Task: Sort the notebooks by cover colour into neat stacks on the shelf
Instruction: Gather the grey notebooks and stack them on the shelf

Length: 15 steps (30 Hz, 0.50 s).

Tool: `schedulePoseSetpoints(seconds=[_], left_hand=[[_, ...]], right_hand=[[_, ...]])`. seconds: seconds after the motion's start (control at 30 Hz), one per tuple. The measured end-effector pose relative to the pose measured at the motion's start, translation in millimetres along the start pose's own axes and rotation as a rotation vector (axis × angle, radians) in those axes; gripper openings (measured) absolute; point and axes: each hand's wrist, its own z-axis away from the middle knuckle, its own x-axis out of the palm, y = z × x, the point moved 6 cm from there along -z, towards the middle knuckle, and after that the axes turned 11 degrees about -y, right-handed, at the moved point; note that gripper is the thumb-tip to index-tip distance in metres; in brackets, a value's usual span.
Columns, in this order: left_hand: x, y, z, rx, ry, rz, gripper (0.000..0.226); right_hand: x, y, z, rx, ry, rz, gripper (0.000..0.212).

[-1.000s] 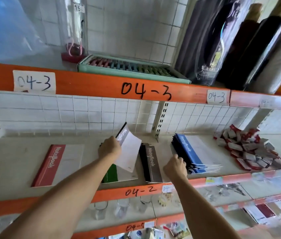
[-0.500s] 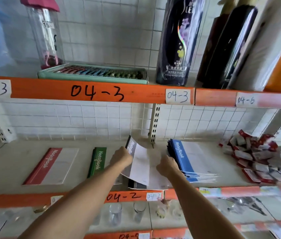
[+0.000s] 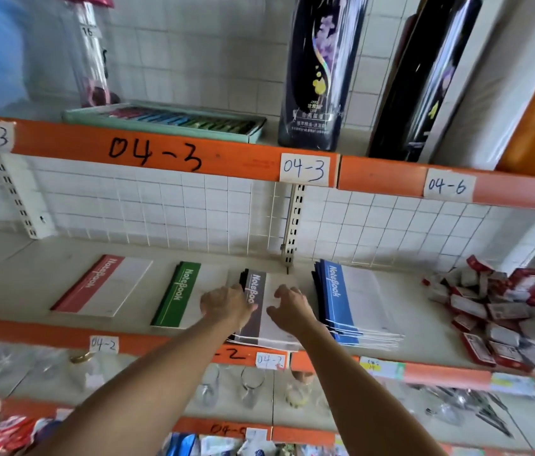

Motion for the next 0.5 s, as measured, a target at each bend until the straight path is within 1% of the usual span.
schedulePoseSetpoints(seconds=[0.1,0.17,0.23,0.3,0.4,0.5], left_hand=[[-8.2,-19.5,1.1,0.068,0.068,0.055,0.067],[-14.4,-41.7,1.1,0.098,0.093,0.106,0.06],[-18.8,-70.4,4.7,0.085,0.11,0.156,0.056],[-22.7,-103.5,15.0,0.049,0.119,0.199,0.06],[-27.1,-156.6,29.0,0.017,0.125,0.199,0.062],[-31.9,-217.1,42.1,-0.042,0.128,0.197,0.063]], right_hand=[[6.8,-10.3,-6.4,-0.027,-0.012,0.017,0.05],[13.0,-23.8,-12.7,-0.057,-0.021,0.037,0.057],[21.2,-41.7,-19.0,-0.075,-0.028,0.061,0.068],[34.0,-63.0,-23.7,-0.084,-0.04,0.066,0.075],[60.4,-104.3,-25.1,-0.128,-0.061,0.068,0.075],[87.1,-155.4,-26.2,-0.183,-0.067,0.065,0.068]])
